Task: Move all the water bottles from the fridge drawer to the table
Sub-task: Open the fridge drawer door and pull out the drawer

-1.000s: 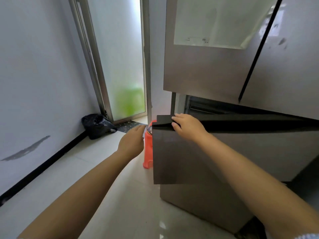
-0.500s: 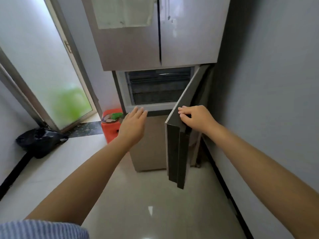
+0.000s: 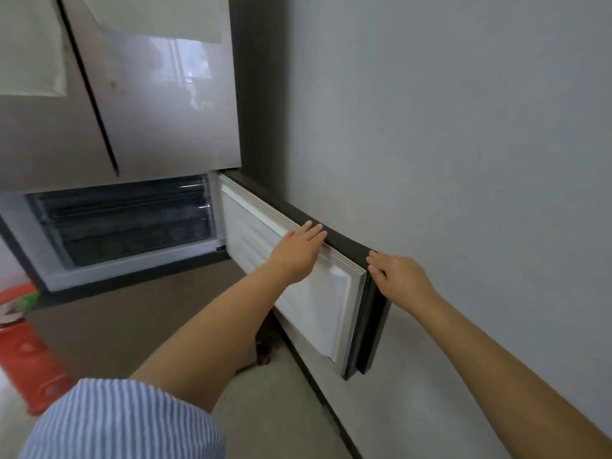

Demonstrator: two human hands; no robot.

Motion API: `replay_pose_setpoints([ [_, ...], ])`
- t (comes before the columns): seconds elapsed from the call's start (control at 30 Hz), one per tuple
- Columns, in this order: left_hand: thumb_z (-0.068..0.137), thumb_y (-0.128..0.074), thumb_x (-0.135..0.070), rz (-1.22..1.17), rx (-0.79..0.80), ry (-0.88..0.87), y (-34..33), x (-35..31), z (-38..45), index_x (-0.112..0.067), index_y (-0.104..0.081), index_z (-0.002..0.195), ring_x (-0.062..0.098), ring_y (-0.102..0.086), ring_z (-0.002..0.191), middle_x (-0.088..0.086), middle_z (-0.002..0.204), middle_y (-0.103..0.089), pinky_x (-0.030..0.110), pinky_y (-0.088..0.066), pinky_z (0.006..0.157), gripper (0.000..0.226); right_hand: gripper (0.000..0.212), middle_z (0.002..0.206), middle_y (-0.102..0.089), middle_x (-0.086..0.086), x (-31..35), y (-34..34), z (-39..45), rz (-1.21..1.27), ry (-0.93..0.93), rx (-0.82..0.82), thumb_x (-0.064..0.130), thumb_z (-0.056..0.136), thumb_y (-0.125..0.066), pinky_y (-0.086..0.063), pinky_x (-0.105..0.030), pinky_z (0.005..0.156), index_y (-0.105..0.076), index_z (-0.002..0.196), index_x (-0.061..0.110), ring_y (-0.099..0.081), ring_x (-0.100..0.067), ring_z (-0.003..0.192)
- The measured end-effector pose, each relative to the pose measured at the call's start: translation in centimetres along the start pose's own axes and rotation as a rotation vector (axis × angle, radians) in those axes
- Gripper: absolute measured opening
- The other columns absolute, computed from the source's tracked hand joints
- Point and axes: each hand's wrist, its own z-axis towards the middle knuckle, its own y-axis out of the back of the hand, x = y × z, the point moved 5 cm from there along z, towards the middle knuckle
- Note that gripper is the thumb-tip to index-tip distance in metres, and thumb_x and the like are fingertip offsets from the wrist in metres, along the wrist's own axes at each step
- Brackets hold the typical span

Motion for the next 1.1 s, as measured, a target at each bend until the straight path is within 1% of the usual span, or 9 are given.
replay_pose_setpoints([
  [0.2, 0.099, -0.034, -0.003, -0.058, -0.003, 0.037, -1.6, -4.9, 7.0, -0.011, -0.020, 0.150, 0.022, -0.019, 0.147, 0.004, 0.159, -0.018, 0.033, -0.021, 0.118, 0.053, 0.032, 0.129, -0.055, -0.011, -6.1, 0.6, 3.6, -0.045, -0.105, -0.028, 0.015, 0.100, -0.031, -0.041, -0.032, 0.092, -0.054, 0.117, 0.001, -0.054, -0.025, 0.117],
  [0.37, 0.098, -0.029, -0.001, -0.061, 0.027, 0.004, -3.1, -5.2, 9.5, -0.012, -0.011, 0.152, 0.017, -0.008, 0.149, 0.001, 0.161, -0.008, 0.029, -0.016, 0.119, 0.058, 0.036, 0.143, -0.048, -0.004, -8.4, 0.7, 5.3, -0.070, -0.092, -0.089, 0.014, 0.101, -0.031, -0.033, -0.028, 0.101, -0.051, 0.130, 0.007, -0.045, -0.021, 0.130],
  [0.5, 0.099, -0.029, -0.004, 0.022, 0.017, -0.006, -3.3, -5.1, 9.8, -0.015, -0.006, 0.152, 0.017, -0.003, 0.150, 0.000, 0.162, -0.004, 0.033, -0.013, 0.120, 0.059, 0.036, 0.142, -0.049, -0.006, -8.8, 0.7, 5.8, -0.096, -0.089, -0.108, 0.014, 0.101, -0.031, -0.034, -0.028, 0.101, -0.052, 0.129, 0.007, -0.047, -0.022, 0.129],
  [0.6, 0.100, -0.030, -0.009, 0.097, 0.007, 0.070, -2.8, -3.6, 9.4, -0.013, -0.007, 0.152, 0.023, -0.002, 0.150, 0.005, 0.161, -0.006, 0.038, -0.010, 0.121, 0.057, 0.033, 0.129, -0.060, -0.011, -8.2, 0.7, 6.5, -0.100, -0.148, -0.158, 0.014, 0.098, -0.036, -0.041, -0.032, 0.094, -0.062, 0.115, 0.002, -0.054, -0.027, 0.119],
  [0.67, 0.100, -0.033, -0.012, 0.111, -0.048, 0.102, -1.8, -2.5, 9.2, -0.010, -0.015, 0.150, 0.027, -0.007, 0.149, 0.009, 0.160, -0.012, 0.041, -0.013, 0.120, 0.053, 0.030, 0.105, -0.072, -0.015, -6.7, 1.2, 7.2, -0.124, -0.083, -0.287, 0.006, 0.088, -0.044, -0.053, -0.033, 0.077, -0.072, 0.094, 0.001, -0.065, -0.034, 0.100],
  [0.77, 0.098, -0.036, -0.011, 0.133, -0.139, 0.159, 0.1, 2.9, 7.4, -0.008, -0.035, 0.140, 0.030, -0.030, 0.140, 0.013, 0.149, -0.035, 0.040, -0.027, 0.115, 0.042, 0.029, 0.083, -0.077, -0.015, -1.2, 0.0, 9.9, -0.140, 0.028, -0.287, 0.005, 0.068, -0.048, -0.059, -0.034, 0.054, -0.076, 0.070, 0.003, -0.073, -0.036, 0.071],
  [0.83, 0.095, -0.035, -0.007, 0.152, -0.146, 0.224, 1.0, 8.3, 5.7, -0.006, -0.044, 0.130, 0.031, -0.039, 0.130, 0.015, 0.139, -0.045, 0.039, -0.033, 0.108, 0.036, 0.025, 0.091, -0.076, -0.018, 4.3, -1.4, 11.9, -0.134, 0.128, -0.312, 0.000, 0.069, -0.055, -0.059, -0.040, 0.065, -0.076, 0.082, -0.001, -0.072, -0.039, 0.085],
  [0.93, 0.092, -0.039, -0.007, 0.197, -0.102, 0.358, 1.5, 18.2, 2.1, -0.005, -0.051, 0.119, 0.031, -0.046, 0.120, 0.013, 0.127, -0.052, 0.038, -0.037, 0.100, 0.029, 0.035, 0.126, -0.063, -0.015, 12.8, -4.2, 15.3, -0.060, 0.196, -0.289, 0.004, 0.088, -0.045, -0.046, -0.039, 0.094, -0.064, 0.118, 0.001, -0.055, -0.034, 0.119],
  [1.1, 0.092, -0.040, -0.005, 0.242, -0.024, 0.523, 1.1, 33.5, -4.9, -0.005, -0.052, 0.118, 0.030, -0.048, 0.117, 0.012, 0.123, -0.054, 0.036, -0.039, 0.097, 0.029, 0.037, 0.135, -0.056, -0.012, 27.4, -10.6, 21.0, 0.111, 0.225, -0.192, 0.008, 0.093, -0.039, -0.046, -0.035, 0.094, -0.060, 0.124, 0.004, -0.055, -0.028, 0.118],
])
